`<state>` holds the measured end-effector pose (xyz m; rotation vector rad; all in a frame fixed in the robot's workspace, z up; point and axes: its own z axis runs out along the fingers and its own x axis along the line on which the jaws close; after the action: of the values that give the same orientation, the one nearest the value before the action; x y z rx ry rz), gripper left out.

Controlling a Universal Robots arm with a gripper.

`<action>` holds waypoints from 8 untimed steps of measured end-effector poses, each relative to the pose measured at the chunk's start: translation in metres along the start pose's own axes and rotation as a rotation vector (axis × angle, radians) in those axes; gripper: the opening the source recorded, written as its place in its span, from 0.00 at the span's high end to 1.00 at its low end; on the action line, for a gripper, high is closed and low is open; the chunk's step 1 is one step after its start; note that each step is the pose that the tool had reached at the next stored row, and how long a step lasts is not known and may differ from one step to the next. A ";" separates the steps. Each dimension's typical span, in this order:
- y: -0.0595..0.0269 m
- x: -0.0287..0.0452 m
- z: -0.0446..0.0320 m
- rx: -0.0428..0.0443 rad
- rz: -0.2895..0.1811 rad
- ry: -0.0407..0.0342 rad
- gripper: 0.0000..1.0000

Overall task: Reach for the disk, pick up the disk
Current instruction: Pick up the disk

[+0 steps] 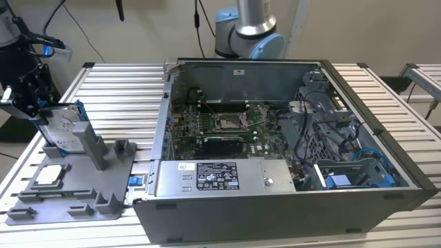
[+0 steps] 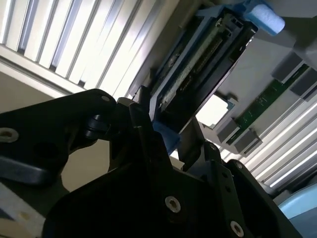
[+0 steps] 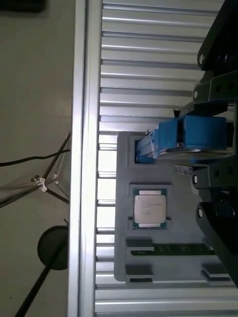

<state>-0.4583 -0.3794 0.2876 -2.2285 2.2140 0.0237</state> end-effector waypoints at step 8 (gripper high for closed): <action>0.0011 0.0002 0.0143 0.0099 0.000 0.0000 0.00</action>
<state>-0.4595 -0.3794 0.2733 -2.2237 2.2089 0.0127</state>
